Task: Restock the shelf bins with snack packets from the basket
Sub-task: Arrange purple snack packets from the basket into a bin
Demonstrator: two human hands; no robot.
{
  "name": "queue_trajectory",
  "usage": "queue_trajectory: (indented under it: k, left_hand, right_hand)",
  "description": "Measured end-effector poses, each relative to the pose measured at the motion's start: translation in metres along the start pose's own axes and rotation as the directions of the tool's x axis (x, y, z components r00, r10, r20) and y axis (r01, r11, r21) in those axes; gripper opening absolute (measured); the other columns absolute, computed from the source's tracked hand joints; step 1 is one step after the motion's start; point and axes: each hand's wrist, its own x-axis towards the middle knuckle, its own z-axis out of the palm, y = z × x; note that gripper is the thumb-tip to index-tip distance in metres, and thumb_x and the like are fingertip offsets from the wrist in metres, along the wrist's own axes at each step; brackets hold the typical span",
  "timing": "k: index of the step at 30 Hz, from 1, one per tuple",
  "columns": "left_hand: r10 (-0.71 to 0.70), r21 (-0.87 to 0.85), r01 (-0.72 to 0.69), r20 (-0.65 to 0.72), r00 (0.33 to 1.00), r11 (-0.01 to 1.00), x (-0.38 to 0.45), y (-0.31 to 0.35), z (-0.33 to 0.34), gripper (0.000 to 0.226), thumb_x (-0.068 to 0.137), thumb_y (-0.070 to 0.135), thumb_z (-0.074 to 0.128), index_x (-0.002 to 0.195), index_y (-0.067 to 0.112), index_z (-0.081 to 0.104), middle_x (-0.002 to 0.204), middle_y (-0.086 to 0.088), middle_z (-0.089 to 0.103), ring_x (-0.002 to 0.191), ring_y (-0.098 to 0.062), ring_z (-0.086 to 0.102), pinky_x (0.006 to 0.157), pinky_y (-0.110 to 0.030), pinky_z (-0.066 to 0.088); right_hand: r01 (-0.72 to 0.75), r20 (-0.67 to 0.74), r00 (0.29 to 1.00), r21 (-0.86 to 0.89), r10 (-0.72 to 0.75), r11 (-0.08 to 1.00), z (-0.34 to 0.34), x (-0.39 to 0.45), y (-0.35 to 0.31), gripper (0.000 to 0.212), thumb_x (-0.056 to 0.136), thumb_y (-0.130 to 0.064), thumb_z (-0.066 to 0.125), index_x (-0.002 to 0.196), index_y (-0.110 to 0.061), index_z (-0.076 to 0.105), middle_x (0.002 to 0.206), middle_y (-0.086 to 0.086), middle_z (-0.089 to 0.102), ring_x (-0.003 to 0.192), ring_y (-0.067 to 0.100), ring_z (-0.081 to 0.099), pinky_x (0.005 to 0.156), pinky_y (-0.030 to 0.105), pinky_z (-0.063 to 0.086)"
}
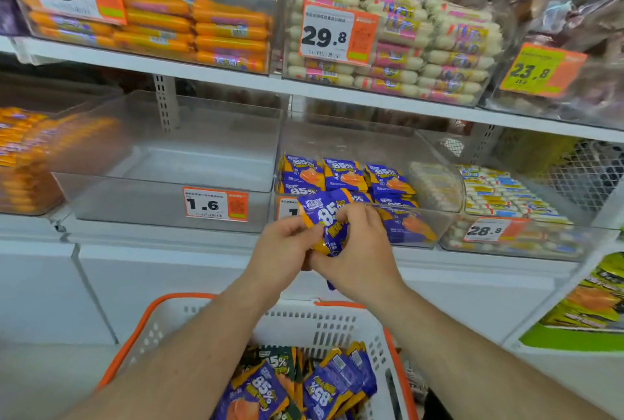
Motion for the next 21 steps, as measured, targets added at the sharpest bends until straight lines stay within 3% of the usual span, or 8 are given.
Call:
queue_trajectory:
  k: [3,4,5,7,10,12,16,21]
  left_hand:
    - [0.298,0.265,-0.294,0.024,0.954,0.918,0.028,0.009,0.011,0.038,0.094,0.034,0.046,0.093,0.003,0.068,0.092,-0.008,0.070,0.087,-0.016,0.062,0.088,-0.048,0.050]
    - [0.425,0.457,-0.412,0.080,0.902,0.789,0.041,0.007,0.013,0.044,0.091,0.042,0.040,0.102,0.010,0.069,0.101,-0.003,0.071,0.097,-0.017,0.062,0.092,-0.046,0.048]
    - [0.495,0.660,-0.473,0.173,0.851,0.583,0.054,0.003,0.015,0.052,0.089,0.046,0.033,0.114,0.017,0.067,0.116,0.000,0.068,0.112,-0.019,0.059,0.100,-0.046,0.043]
    - [0.476,0.877,-0.417,0.269,0.838,0.239,0.075,-0.012,0.013,0.061,0.090,0.049,0.024,0.135,0.023,0.056,0.140,0.003,0.056,0.132,-0.022,0.046,0.113,-0.048,0.026]
    - [0.536,0.928,-0.371,0.300,0.789,0.026,0.086,-0.033,0.011,0.052,0.089,0.043,0.036,0.128,0.021,0.061,0.123,0.000,0.065,0.110,-0.026,0.059,0.106,-0.044,0.028]
    - [0.576,0.945,-0.326,0.270,0.772,-0.006,0.088,-0.042,0.014,0.050,0.085,0.043,0.040,0.123,0.020,0.064,0.111,-0.001,0.067,0.097,-0.027,0.061,0.102,-0.045,0.033]
    - [0.563,0.960,-0.278,0.246,0.789,-0.031,0.087,-0.043,0.019,0.051,0.080,0.042,0.048,0.123,0.020,0.063,0.105,-0.003,0.066,0.094,-0.028,0.059,0.101,-0.046,0.036]
    - [0.590,0.959,-0.280,0.246,0.769,-0.035,0.087,-0.045,0.018,0.050,0.078,0.042,0.054,0.123,0.019,0.063,0.105,-0.004,0.065,0.095,-0.029,0.059,0.101,-0.047,0.035]
  right_hand:
    - [-0.082,-0.092,0.992,0.000,0.082,0.997,-0.022,0.034,0.004,0.056,0.064,-0.047,0.078,0.106,-0.024,0.050,0.111,-0.007,0.051,0.105,0.017,0.048,0.090,0.036,0.044]
    - [-0.094,-0.124,0.988,-0.033,0.089,0.995,-0.030,0.049,0.009,0.057,0.065,-0.048,0.077,0.110,-0.023,0.052,0.114,-0.005,0.052,0.108,0.018,0.049,0.094,0.038,0.044]
    - [-0.103,-0.148,0.985,-0.077,0.091,0.992,-0.038,0.066,0.014,0.059,0.067,-0.049,0.076,0.113,-0.023,0.051,0.118,-0.002,0.053,0.111,0.021,0.050,0.096,0.041,0.044]
    - [-0.142,-0.137,0.984,-0.180,0.118,0.973,-0.051,0.097,0.026,0.065,0.069,-0.055,0.073,0.122,-0.025,0.049,0.125,0.002,0.050,0.114,0.027,0.051,0.097,0.043,0.044]
    - [-0.216,-0.024,0.974,-0.382,0.224,0.899,-0.062,0.131,0.046,0.077,0.076,-0.062,0.064,0.140,-0.028,0.038,0.140,0.011,0.040,0.124,0.037,0.046,0.101,0.043,0.041]
    - [-0.231,0.046,0.953,-0.532,0.301,0.815,-0.063,0.144,0.062,0.079,0.082,-0.064,0.058,0.148,-0.032,0.030,0.145,0.016,0.037,0.128,0.041,0.042,0.102,0.044,0.039]
    - [-0.302,0.143,0.852,-0.650,0.503,0.697,-0.053,0.155,0.088,0.072,0.082,-0.052,0.053,0.148,-0.035,0.030,0.148,0.017,0.039,0.130,0.042,0.041,0.102,0.045,0.041]
    - [-0.176,0.350,0.704,-0.757,0.618,0.629,-0.038,0.163,0.095,0.040,0.081,-0.050,0.060,0.105,-0.018,0.062,0.112,0.009,0.062,0.096,0.027,0.057,0.081,0.030,0.046]
